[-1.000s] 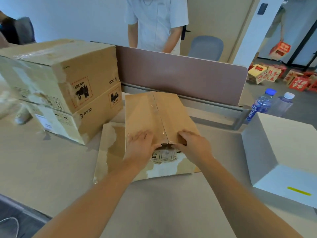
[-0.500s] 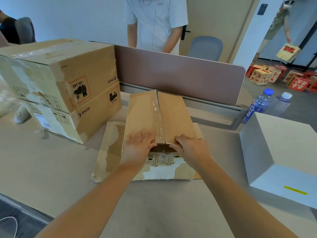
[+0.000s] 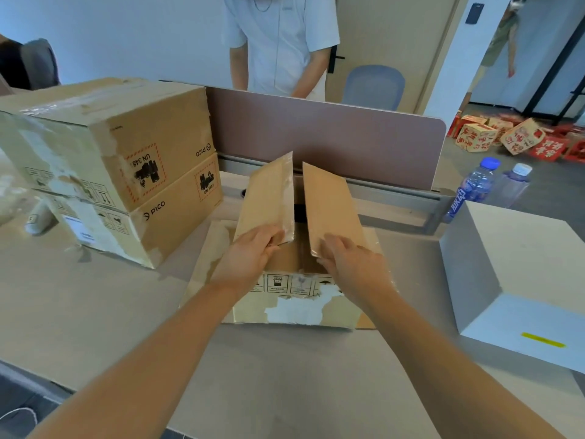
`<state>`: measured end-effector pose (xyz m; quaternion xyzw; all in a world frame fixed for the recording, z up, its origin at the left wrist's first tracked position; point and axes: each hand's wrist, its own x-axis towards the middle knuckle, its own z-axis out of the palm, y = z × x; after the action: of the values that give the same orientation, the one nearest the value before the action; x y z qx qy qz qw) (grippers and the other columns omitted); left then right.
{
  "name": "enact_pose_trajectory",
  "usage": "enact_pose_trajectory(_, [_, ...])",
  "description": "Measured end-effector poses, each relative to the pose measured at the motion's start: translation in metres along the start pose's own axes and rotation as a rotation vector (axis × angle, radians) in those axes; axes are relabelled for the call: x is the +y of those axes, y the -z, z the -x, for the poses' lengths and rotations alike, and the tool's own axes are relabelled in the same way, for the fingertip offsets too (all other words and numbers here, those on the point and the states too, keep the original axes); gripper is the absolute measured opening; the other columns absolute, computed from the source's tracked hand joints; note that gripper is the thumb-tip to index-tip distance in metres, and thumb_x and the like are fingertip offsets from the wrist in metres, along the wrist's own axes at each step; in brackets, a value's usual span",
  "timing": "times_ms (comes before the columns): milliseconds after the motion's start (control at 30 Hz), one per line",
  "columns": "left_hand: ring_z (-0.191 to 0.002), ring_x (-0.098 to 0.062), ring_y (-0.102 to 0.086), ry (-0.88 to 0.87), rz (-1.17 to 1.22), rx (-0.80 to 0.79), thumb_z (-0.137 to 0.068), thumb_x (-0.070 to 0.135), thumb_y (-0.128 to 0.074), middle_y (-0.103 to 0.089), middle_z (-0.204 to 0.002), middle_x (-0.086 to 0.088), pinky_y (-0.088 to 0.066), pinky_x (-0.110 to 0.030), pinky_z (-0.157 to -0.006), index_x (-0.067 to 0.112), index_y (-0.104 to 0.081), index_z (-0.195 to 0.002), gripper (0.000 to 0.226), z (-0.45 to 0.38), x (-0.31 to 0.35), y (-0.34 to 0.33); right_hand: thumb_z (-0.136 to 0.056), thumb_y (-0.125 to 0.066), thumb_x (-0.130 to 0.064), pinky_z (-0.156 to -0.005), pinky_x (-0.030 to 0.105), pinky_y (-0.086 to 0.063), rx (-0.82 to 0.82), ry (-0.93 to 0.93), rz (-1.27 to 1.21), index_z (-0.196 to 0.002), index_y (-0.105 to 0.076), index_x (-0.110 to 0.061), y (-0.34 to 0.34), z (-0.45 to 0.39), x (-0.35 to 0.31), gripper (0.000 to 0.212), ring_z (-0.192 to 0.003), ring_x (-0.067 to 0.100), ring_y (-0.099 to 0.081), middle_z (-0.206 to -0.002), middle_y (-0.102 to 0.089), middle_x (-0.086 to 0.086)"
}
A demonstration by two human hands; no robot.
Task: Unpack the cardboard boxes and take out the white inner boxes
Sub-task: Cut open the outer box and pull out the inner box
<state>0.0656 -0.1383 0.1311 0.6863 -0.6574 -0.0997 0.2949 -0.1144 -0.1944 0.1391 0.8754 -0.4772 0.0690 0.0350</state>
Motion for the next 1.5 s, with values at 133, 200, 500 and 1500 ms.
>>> enact_pose_trajectory(133, [-0.128,-0.019,-0.038,0.023,-0.066,-0.177,-0.099,0.019,-0.040,-0.032,-0.147,0.001,-0.036,-0.032,-0.102,0.033,-0.027,-0.144,0.049,-0.003,0.010,0.014,-0.093,-0.047,-0.010,-0.085,0.039,-0.047,0.001,0.091,-0.013,-0.139,-0.014,-0.029,0.007,-0.001,-0.002,0.059,-0.118,0.025,-0.048,-0.145,-0.027,0.001])
enact_pose_trajectory(200, [-0.134,-0.021,-0.028,-0.018,-0.253,-0.273,-0.096,0.003,-0.041,-0.015,-0.153,0.003,-0.034,-0.034,-0.107,0.037,-0.008,-0.147,0.070,-0.002,0.018,0.017,-0.088,-0.051,-0.004,-0.084,0.037,-0.050,-0.043,0.104,0.050,-0.139,-0.019,-0.027,0.014,-0.001,-0.003,0.064,-0.120,0.026,-0.044,-0.145,-0.021,0.004])
enact_pose_trajectory(500, [-0.144,-0.034,-0.002,0.044,-1.134,-0.068,-0.095,0.054,-0.032,-0.001,-0.155,-0.019,-0.005,-0.057,-0.112,0.004,-0.010,-0.147,0.075,0.002,0.041,0.039,-0.079,-0.066,-0.026,-0.109,0.060,-0.017,0.137,-0.032,0.506,-0.092,-0.071,-0.007,0.042,0.002,-0.011,0.023,-0.133,0.038,-0.036,-0.137,-0.045,0.024])
enact_pose_trajectory(1500, [-0.116,-0.028,-0.050,0.434,0.204,-0.174,-0.070,0.040,-0.077,-0.050,-0.130,-0.008,-0.046,-0.042,-0.095,0.015,-0.029,-0.137,0.086,-0.058,-0.057,-0.008,-0.061,-0.072,-0.063,-0.088,0.038,-0.046,-0.121,-0.814,-0.578,-0.135,-0.026,-0.013,-0.033,-0.035,0.003,0.100,-0.115,0.029,-0.049,-0.127,-0.044,0.010])
